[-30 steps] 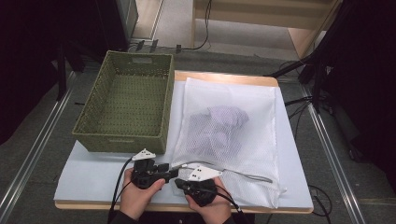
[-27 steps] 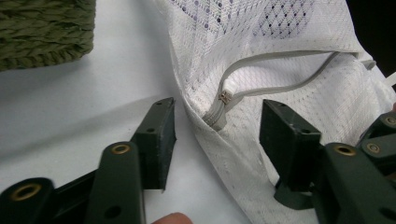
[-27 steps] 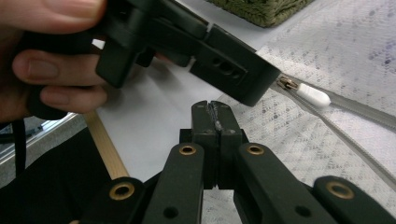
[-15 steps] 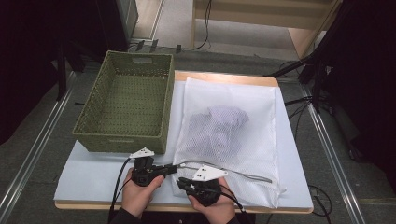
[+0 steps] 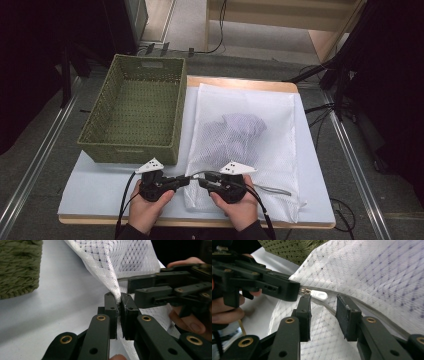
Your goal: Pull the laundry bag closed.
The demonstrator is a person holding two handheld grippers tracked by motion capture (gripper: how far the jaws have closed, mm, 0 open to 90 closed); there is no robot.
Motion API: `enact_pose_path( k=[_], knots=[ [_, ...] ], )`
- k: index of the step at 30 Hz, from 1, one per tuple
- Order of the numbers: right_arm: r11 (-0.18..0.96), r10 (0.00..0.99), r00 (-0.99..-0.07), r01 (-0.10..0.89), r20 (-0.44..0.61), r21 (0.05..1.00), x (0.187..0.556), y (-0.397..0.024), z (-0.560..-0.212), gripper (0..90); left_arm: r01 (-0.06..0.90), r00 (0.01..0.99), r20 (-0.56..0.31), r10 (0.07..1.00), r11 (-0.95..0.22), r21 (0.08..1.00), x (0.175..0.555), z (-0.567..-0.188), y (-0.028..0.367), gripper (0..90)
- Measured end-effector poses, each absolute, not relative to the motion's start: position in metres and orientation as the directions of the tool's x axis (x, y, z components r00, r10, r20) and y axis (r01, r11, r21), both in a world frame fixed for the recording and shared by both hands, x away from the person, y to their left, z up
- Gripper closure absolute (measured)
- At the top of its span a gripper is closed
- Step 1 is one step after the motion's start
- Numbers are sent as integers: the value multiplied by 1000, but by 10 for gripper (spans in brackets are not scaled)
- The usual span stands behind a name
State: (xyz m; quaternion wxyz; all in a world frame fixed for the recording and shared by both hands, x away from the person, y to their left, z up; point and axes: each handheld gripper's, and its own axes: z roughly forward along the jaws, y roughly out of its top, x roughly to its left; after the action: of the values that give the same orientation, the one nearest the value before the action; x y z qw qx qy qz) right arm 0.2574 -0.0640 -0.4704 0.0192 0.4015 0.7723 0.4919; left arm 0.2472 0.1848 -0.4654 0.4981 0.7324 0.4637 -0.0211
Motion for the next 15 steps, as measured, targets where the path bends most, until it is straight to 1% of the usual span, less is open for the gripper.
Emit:
enact_pose_path(
  k=[2, 6, 10, 12, 15],
  knots=[
    [186, 630, -676, 609, 382, 771, 261, -64, -473, 661, 694, 578, -487, 654, -80, 716, 247, -465, 184, 860],
    [177, 609, -673, 632, 420, 755, 270, -66, -477, 742, 683, 594, -485, 642, -84, 726, 246, -464, 185, 862],
    [157, 578, -667, 657, 471, 738, 274, -67, -481, 773, 673, 608, -479, 633, -90, 735, 246, -464, 185, 862],
    [149, 555, -673, 659, 489, 738, 275, -67, -481, 765, 667, 617, -477, 626, -93, 739, 245, -464, 185, 862],
    [147, 537, -674, 668, 508, 730, 276, -66, -481, 694, 663, 622, -472, 625, -100, 742, 245, -464, 185, 862]
  ],
)
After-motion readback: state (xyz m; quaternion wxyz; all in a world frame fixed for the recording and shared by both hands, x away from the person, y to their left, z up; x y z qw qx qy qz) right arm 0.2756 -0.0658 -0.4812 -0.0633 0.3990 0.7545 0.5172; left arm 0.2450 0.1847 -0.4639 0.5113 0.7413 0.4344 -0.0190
